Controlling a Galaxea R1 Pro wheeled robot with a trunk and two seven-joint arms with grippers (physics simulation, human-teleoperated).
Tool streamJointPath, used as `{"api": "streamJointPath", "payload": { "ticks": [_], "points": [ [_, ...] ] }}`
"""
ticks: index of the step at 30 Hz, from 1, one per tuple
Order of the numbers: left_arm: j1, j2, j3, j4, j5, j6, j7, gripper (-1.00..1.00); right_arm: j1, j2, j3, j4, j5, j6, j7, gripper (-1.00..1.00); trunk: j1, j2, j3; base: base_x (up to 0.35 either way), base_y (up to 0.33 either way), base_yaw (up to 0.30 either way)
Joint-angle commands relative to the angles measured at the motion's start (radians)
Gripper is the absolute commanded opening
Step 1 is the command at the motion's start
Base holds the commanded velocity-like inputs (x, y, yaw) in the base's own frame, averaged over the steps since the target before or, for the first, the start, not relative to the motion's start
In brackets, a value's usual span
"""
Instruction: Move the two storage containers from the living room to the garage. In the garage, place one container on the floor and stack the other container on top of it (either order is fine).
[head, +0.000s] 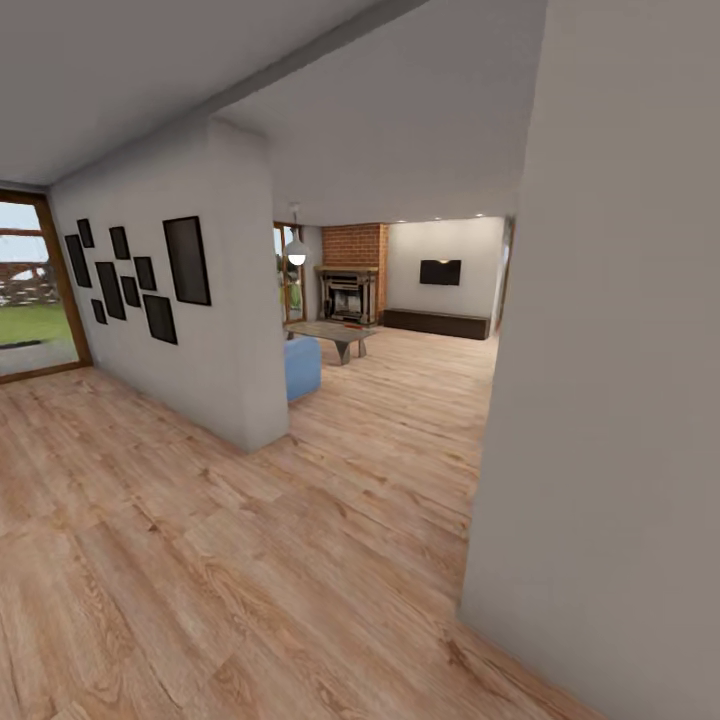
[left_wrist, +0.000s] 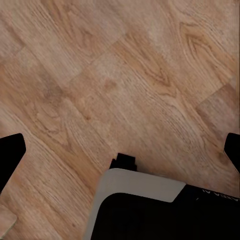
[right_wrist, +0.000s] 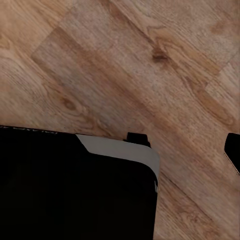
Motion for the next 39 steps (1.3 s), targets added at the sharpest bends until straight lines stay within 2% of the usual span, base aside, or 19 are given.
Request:
{"api": "streamJointPath", "payload": {
  "ticks": [1, 19, 39],
  "points": [
    [-0.001, 0.0, 0.0, 0.001, 0.006, -0.003, 0.001, 1.0, -0.002, 0.0, 0.007, 0.003, 0.001, -0.005, 0.0, 1.0, 0.001, -0.001, -0.001, 0.321, 0.0, 0.0],
    [-0.001, 0.0, 0.0, 0.001, 0.005, -0.003, 0.001, 1.0, -0.002, -0.001, 0.003, 0.003, 0.0, -0.008, -0.006, 1.0, 0.001, -0.001, -0.001, 0.321, 0.0, 0.008],
    [-0.001, 0.0, 0.0, 0.001, 0.006, -0.003, 0.001, 1.0, -0.002, -0.001, 0.003, 0.003, 0.0, -0.007, -0.005, 1.0, 0.001, -0.001, -0.001, 0.321, 0.0, 0.257]
  ]
}}
